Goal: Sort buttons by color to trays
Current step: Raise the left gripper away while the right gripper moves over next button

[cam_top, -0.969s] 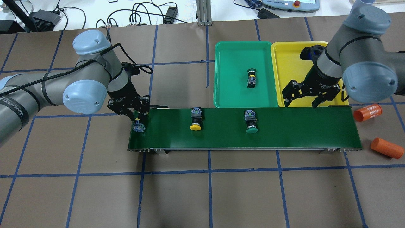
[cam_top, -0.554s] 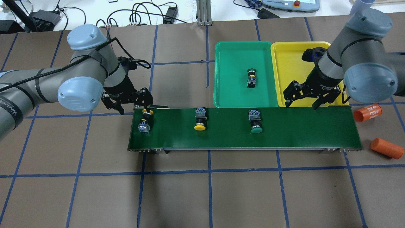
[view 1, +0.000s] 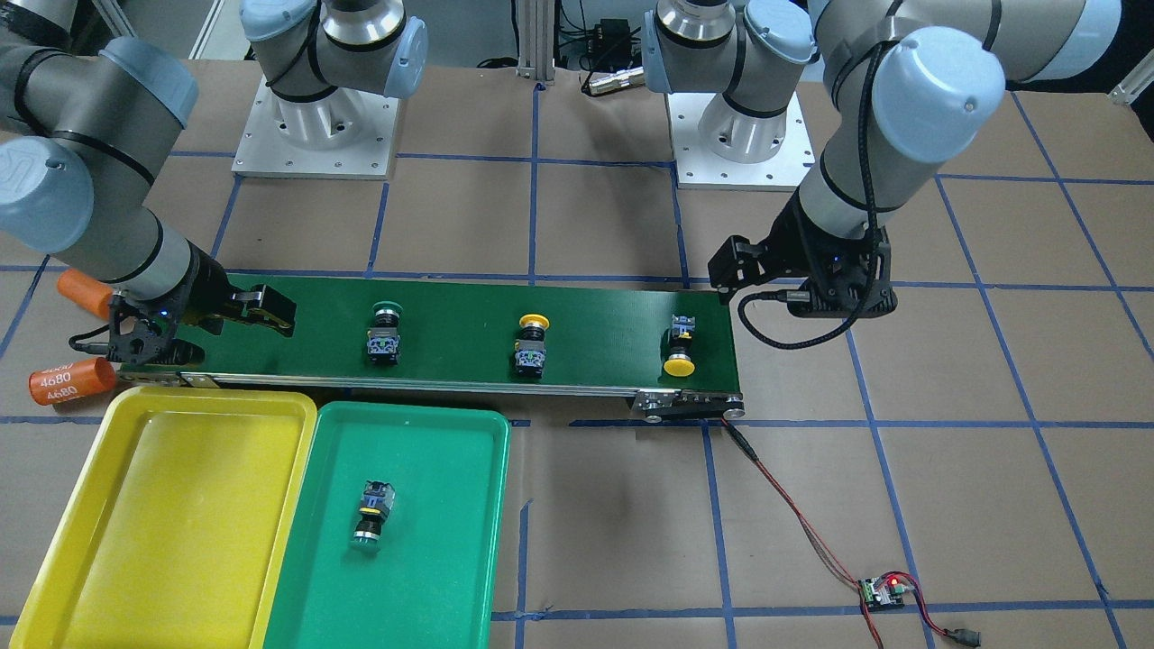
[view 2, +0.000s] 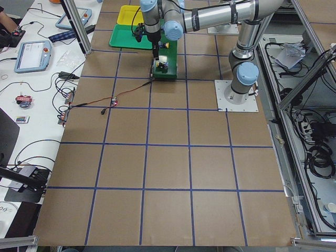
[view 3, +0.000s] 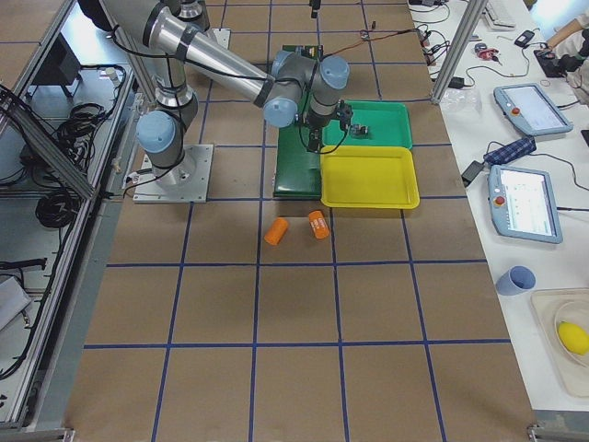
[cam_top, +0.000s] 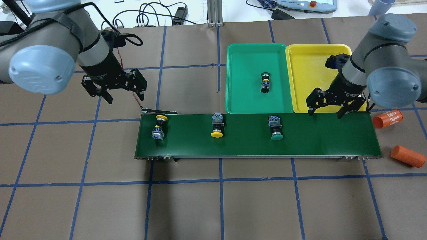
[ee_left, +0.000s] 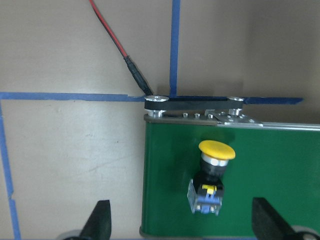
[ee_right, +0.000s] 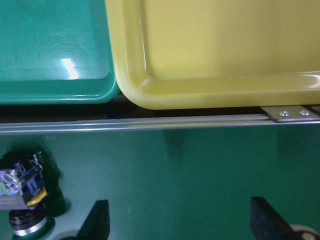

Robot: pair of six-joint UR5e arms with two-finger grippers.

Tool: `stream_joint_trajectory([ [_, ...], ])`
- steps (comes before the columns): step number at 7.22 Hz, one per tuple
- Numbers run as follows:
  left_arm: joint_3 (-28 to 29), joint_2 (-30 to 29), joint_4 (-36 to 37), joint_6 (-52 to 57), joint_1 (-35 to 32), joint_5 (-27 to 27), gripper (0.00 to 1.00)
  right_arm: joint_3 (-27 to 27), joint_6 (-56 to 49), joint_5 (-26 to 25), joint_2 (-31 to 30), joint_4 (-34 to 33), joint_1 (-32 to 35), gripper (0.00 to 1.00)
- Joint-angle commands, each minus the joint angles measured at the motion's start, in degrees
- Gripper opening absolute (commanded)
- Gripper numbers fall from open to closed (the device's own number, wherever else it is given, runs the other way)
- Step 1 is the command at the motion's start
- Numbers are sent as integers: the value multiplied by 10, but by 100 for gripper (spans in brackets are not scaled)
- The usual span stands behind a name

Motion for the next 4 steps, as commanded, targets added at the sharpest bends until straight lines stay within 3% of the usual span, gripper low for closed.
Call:
stream_joint_trajectory([
  [1, 11, 66, -54, 0, 1, 19, 100, 3, 0, 6, 13, -10, 1, 100],
  [3, 2, 103, -71, 1, 1, 32, 100, 5, 0, 61, 17, -6, 1, 100],
  [4, 2, 110, -80, 1, 2, 36, 100, 3, -2, 58, 12, -3, 1, 100],
])
